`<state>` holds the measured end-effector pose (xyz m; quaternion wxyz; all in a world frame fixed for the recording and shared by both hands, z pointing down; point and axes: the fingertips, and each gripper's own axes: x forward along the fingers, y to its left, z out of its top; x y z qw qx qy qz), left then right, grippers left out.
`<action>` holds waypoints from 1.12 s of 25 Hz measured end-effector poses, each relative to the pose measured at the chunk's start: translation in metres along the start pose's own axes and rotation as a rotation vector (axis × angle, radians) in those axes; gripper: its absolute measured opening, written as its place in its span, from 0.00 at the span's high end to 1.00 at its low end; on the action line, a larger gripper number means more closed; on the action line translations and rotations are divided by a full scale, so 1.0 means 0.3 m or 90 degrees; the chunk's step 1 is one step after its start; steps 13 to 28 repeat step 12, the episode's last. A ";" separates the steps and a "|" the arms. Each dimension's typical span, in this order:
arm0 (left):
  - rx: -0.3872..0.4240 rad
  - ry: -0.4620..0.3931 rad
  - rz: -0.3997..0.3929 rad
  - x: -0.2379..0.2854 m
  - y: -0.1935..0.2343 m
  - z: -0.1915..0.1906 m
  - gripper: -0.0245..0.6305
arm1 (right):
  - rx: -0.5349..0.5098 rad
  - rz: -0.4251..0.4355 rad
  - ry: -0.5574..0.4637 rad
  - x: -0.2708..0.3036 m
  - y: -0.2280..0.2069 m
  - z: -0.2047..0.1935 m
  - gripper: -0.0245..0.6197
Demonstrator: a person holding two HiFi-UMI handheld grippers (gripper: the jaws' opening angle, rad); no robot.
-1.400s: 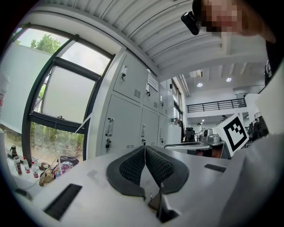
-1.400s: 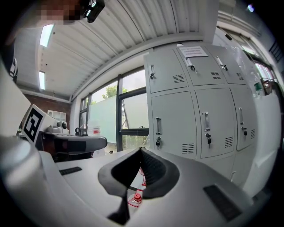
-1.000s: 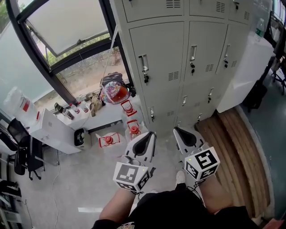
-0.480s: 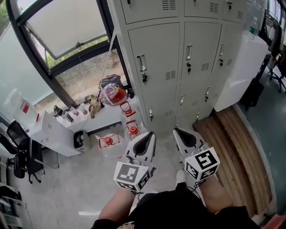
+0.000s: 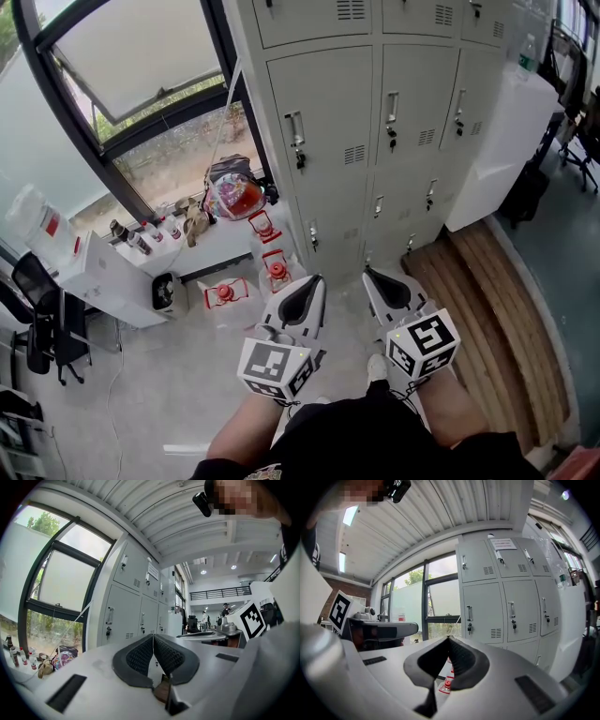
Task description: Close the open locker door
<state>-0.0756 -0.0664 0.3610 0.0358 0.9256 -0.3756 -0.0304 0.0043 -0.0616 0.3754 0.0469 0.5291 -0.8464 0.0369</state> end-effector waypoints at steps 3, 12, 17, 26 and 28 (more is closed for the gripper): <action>0.003 -0.002 0.001 -0.006 -0.007 0.002 0.93 | 0.001 0.001 -0.002 -0.008 0.004 -0.001 0.88; 0.007 -0.004 0.001 -0.021 -0.019 0.012 0.93 | 0.002 0.003 -0.009 -0.022 0.013 0.014 0.88; 0.007 -0.004 0.001 -0.021 -0.019 0.012 0.93 | 0.002 0.003 -0.009 -0.022 0.013 0.014 0.88; 0.007 -0.004 0.001 -0.021 -0.019 0.012 0.93 | 0.002 0.003 -0.009 -0.022 0.013 0.014 0.88; 0.007 -0.004 0.001 -0.021 -0.019 0.012 0.93 | 0.002 0.003 -0.009 -0.022 0.013 0.014 0.88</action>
